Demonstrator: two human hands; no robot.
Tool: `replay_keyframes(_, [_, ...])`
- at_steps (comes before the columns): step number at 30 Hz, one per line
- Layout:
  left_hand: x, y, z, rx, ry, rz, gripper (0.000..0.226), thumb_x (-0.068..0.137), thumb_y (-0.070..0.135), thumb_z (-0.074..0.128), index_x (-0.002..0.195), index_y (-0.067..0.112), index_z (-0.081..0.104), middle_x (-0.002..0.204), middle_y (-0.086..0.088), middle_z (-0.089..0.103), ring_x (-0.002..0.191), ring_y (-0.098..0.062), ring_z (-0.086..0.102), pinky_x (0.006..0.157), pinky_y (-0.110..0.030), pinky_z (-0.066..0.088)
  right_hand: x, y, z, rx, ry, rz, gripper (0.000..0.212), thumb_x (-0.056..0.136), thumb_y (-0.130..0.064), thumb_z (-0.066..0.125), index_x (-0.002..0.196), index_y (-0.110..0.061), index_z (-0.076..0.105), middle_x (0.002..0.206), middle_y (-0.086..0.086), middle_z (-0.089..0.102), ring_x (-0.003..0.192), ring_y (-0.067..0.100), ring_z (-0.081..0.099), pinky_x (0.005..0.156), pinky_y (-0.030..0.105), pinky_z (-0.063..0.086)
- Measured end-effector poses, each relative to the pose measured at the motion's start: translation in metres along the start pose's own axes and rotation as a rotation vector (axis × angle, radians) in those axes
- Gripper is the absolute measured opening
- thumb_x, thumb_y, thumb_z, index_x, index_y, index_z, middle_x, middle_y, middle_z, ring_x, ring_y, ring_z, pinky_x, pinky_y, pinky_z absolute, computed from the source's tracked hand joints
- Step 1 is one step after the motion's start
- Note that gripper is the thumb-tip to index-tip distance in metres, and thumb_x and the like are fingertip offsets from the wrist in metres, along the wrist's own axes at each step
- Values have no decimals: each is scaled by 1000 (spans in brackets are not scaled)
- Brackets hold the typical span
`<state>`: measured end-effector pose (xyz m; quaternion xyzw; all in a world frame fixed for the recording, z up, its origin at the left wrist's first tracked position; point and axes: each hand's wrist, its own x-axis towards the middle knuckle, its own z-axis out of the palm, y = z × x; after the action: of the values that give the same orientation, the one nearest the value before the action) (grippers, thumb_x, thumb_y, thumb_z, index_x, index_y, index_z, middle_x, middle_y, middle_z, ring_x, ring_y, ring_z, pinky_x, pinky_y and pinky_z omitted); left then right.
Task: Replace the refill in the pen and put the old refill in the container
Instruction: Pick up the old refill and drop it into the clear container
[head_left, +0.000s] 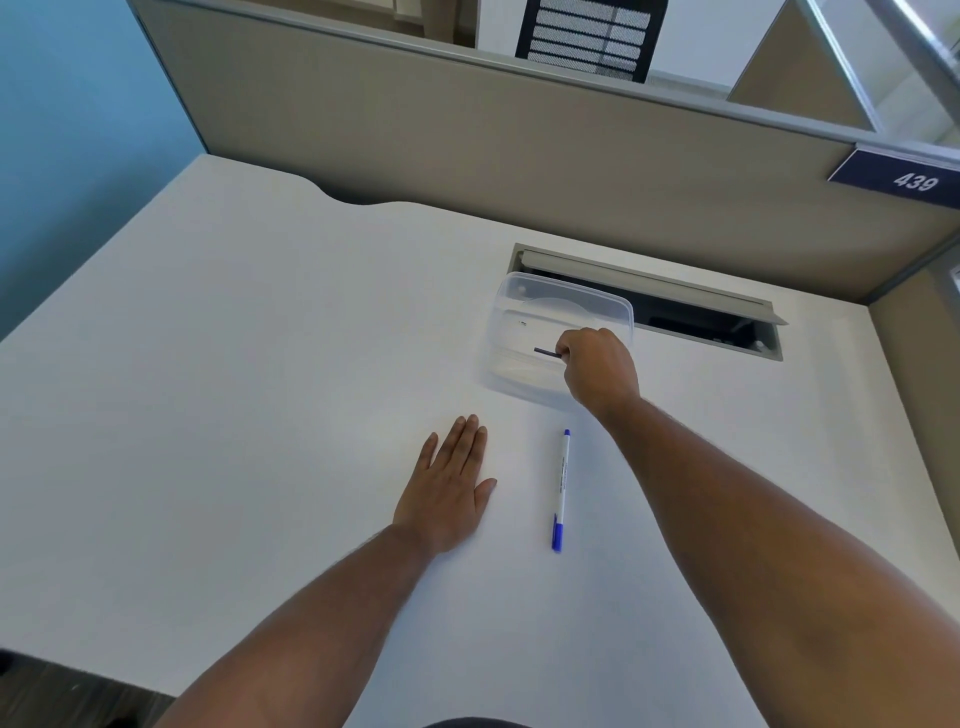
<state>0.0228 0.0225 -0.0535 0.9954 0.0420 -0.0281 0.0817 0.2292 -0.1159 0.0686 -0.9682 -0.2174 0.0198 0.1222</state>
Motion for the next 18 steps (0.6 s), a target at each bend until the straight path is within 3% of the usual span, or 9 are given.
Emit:
replay_keyframes(6, [0,0,-2,-3,0,8,67,102,46,19,157,10,7,167,-6,0,153,-18,-4,123,-47,8,0,0,-1,2,-12,12,34,90,7,49,103,-9,75,99,13,74,97,32,61,75,35,51])
replay_keyframes(12, [1,0,-1,2,-17,3,68,101,47,16,157,9,7,167,-6,1,153,-18,-3,123,-47,9,-5,2,-2,15,-41,11,39,94,3,48,118,-15,73,114,9,74,112,30,61,86,35,50])
replay_keyframes(18, [3,-1,1,23,-47,-8,70,100,49,12,157,10,4,167,-6,0,153,-19,-4,123,-46,8,-17,3,-7,2,-4,-12,33,94,1,49,115,-11,72,108,9,73,105,31,61,76,33,49])
